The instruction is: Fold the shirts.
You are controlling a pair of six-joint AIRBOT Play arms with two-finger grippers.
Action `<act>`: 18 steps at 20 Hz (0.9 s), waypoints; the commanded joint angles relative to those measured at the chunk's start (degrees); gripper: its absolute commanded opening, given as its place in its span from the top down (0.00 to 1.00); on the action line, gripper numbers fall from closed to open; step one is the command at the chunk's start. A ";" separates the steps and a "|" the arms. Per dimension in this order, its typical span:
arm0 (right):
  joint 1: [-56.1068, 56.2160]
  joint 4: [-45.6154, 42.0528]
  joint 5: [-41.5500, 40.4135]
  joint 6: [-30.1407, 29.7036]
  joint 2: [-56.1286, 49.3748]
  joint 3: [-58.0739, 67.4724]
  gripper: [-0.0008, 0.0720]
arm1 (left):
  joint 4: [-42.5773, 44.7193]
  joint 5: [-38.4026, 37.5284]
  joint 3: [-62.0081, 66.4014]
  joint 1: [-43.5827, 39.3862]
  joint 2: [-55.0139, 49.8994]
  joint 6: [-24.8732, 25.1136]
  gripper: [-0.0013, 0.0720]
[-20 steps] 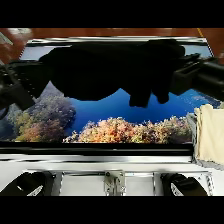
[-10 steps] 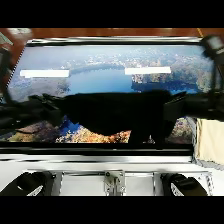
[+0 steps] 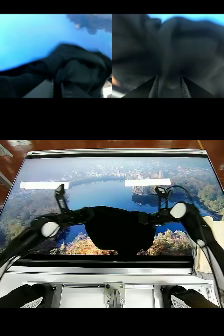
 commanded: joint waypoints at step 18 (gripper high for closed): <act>-23.41 16.33 24.59 -17.16 5.75 -16.44 0.06 | -34.34 -20.92 -19.67 13.20 -3.48 29.07 0.08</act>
